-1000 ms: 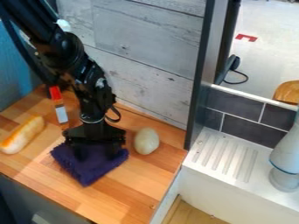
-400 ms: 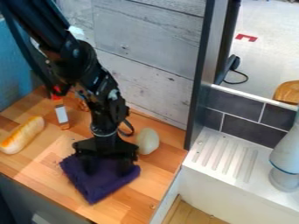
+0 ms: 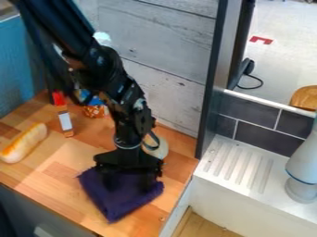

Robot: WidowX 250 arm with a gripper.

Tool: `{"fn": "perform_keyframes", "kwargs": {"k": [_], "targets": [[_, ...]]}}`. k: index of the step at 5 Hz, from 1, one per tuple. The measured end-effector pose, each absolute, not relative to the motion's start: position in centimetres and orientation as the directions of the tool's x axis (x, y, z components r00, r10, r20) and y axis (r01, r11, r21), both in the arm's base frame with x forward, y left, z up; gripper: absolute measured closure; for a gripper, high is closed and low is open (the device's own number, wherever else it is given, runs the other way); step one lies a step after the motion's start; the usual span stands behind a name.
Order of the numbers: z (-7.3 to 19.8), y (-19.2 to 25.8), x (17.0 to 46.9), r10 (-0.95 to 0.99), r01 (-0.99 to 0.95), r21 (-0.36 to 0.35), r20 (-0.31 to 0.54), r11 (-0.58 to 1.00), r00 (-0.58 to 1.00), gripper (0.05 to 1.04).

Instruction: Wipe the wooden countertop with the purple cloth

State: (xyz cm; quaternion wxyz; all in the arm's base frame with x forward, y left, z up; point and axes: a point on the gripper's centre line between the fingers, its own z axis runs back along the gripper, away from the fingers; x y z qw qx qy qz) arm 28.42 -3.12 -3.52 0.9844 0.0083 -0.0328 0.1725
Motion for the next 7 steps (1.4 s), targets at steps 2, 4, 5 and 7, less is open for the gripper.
{"fn": "perform_keyframes", "kwargs": {"k": [2, 4, 5, 7], "targets": [[-3.6, -6.5, 29.5, 0.266, -0.266, -0.011, 0.069, 0.964, 0.961, 0.082], [-3.4, -6.5, 27.6, 0.323, -0.324, 0.010, 0.046, 0.946, 0.945, 0.082], [-2.9, -5.7, 24.8, 0.368, -0.368, 0.046, 0.002, 0.929, 0.930, 0.083], [6.2, -4.5, 21.1, 0.441, -0.457, 0.009, 0.248, 0.889, 0.862, 0.083]]}}
